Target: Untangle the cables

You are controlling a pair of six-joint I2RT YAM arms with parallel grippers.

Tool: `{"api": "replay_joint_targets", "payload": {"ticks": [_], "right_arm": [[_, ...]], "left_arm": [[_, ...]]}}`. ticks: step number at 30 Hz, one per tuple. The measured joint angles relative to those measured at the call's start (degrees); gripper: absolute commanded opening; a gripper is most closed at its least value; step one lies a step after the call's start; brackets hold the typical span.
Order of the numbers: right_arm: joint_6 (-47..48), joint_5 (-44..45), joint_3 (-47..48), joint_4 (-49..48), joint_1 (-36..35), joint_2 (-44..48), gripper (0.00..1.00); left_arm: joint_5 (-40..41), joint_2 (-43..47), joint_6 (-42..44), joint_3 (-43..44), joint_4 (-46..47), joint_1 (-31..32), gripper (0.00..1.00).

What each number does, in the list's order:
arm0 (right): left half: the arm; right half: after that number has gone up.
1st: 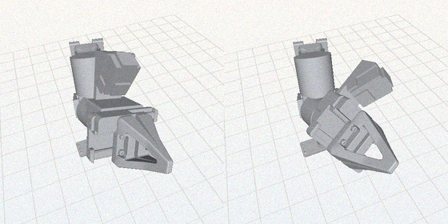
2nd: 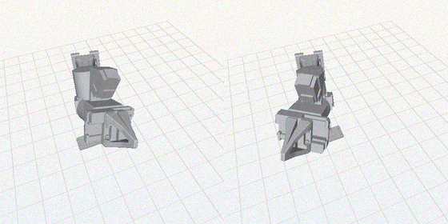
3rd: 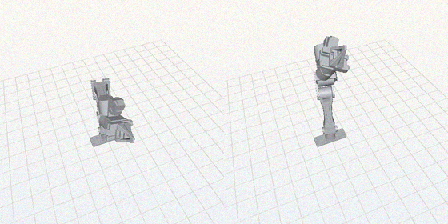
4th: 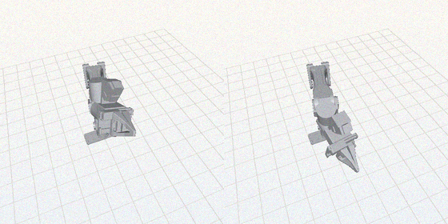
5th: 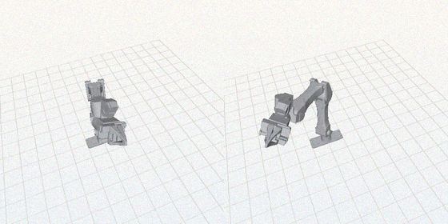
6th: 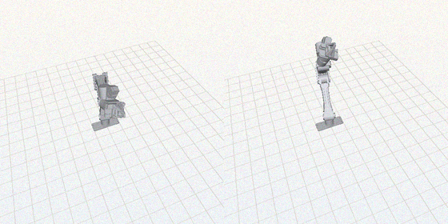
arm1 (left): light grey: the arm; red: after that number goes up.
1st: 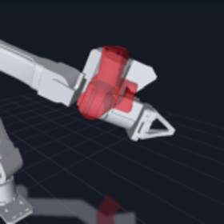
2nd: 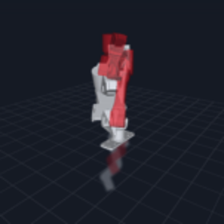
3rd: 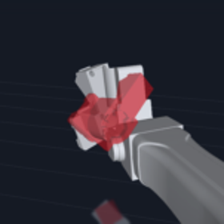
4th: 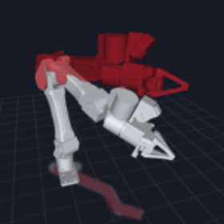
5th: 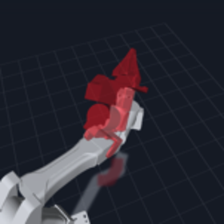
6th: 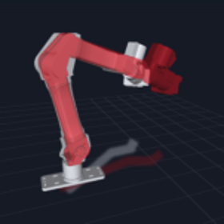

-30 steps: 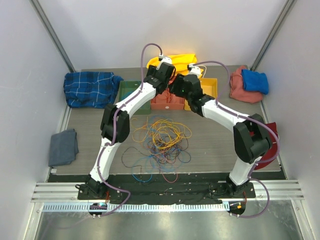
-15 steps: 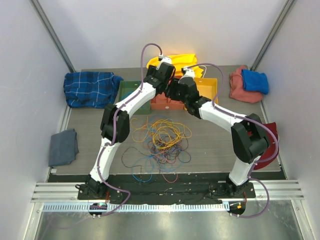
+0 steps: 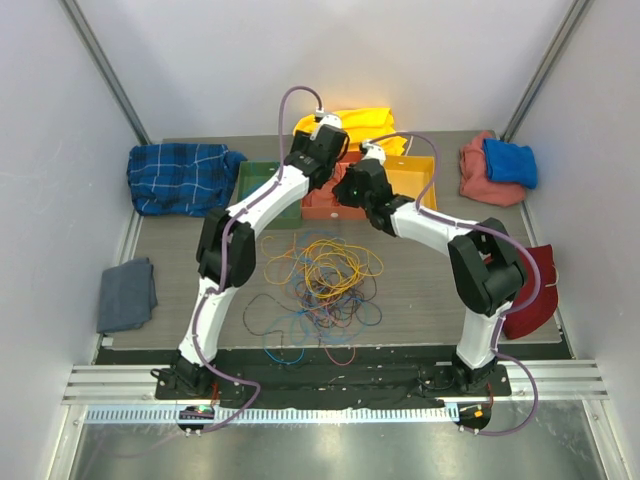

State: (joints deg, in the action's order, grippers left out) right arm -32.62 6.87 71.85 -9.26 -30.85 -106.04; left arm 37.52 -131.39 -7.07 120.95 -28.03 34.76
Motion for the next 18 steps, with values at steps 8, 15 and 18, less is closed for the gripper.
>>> {"api": "replay_joint_targets", "payload": {"ticks": [8,15,18], "right_arm": [[0.9,2.14,3.21,0.04,0.59,0.04,0.01],[1.22,3.85,9.53,0.39,2.29,-0.33,0.01],[1.27,4.35,12.85,0.37,3.58,-1.9,0.01]], "left_arm": [[-0.13,2.51,-0.46,-4.9,0.33,0.0,0.7],[-0.87,5.4,-2.01,-11.06,0.35,0.59,0.68],[-1.42,6.93,-2.69,-13.92,0.37,1.14,0.68]]}}
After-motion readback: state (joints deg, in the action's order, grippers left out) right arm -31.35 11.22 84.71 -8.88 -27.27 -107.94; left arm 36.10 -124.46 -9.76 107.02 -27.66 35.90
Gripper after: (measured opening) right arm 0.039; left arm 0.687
